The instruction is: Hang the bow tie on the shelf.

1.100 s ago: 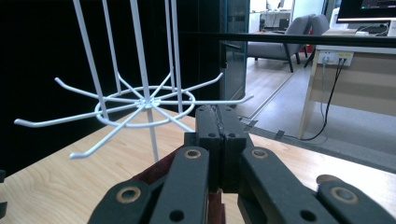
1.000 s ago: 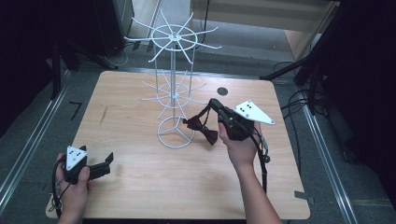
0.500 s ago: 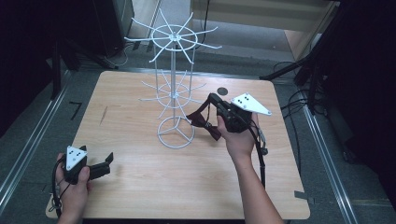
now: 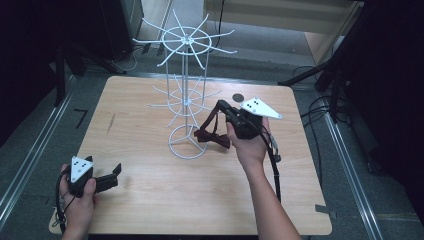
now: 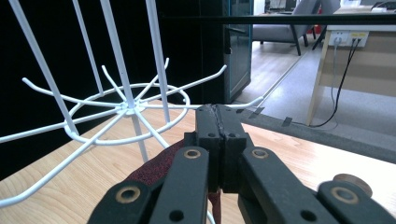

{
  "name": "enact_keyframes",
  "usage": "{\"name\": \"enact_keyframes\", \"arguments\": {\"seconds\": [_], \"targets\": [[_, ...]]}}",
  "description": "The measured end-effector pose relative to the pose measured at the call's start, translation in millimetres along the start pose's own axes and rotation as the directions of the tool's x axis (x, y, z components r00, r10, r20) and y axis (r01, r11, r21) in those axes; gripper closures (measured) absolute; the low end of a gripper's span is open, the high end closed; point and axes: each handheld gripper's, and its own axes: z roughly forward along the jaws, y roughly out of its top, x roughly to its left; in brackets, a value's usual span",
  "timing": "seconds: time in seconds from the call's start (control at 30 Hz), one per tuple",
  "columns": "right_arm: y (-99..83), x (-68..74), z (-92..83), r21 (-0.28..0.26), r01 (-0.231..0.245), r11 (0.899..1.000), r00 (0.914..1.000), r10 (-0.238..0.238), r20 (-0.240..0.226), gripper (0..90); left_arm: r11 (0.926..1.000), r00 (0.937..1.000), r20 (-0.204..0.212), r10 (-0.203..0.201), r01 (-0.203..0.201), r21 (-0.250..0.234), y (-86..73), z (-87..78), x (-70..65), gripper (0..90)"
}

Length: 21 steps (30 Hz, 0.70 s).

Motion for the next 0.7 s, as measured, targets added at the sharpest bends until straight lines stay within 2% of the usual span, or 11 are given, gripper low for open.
{"name": "enact_keyframes", "arguments": {"seconds": [0.27,0.43,0.6,0.7], "targets": [[1.6,3.1,11.2,0.021,-0.024,0.999,0.9996,0.024,-0.013,90.0,1.0000,1.0000,-0.001,0.002,-0.002,0.001,0.0,0.0,0.0,0.9],[0.6,6.8,16.8,0.023,-0.017,1.000,0.9997,0.018,-0.014,89.3,1.0000,1.0000,0.000,0.001,-0.001,0.001,0.0,0.0,0.1,0.9],[-1.7,5.2,19.5,0.038,-0.043,0.998,0.9988,0.044,-0.022,85.0,1.0000,1.0000,0.002,0.002,-0.002,0.001,0.0,-0.1,0.1,0.9],[-1.3,5.0,19.0,0.032,-0.039,0.999,0.9989,0.040,-0.023,82.4,1.0000,1.0000,0.002,0.001,-0.001,0.001,0.0,-0.1,0.1,0.9]]}}
